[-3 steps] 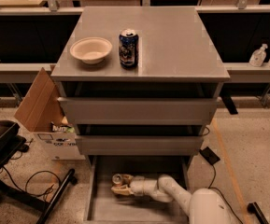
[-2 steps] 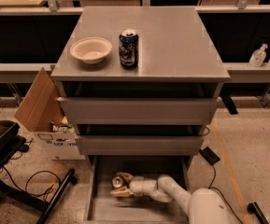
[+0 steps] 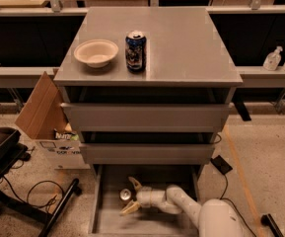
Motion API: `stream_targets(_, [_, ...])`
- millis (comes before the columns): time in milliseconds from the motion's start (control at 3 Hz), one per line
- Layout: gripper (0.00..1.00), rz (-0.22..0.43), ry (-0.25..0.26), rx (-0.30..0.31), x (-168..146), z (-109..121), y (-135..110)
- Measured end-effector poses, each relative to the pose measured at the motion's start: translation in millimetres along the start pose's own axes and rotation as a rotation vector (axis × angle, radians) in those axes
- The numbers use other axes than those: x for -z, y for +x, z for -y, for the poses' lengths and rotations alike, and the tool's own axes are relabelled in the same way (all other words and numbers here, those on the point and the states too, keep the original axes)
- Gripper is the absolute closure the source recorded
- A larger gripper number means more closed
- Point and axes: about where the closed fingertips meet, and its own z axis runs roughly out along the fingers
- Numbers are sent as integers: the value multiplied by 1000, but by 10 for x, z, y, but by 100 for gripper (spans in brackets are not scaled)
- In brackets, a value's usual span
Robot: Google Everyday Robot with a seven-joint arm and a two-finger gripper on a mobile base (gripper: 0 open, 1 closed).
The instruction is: Place orange can into bottom drawer
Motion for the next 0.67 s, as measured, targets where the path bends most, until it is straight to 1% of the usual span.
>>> stream_targets(333, [0,25,-29,-3,213,-103,-28])
stream_targets(667, [0,7,-34,11,696,-224,-47])
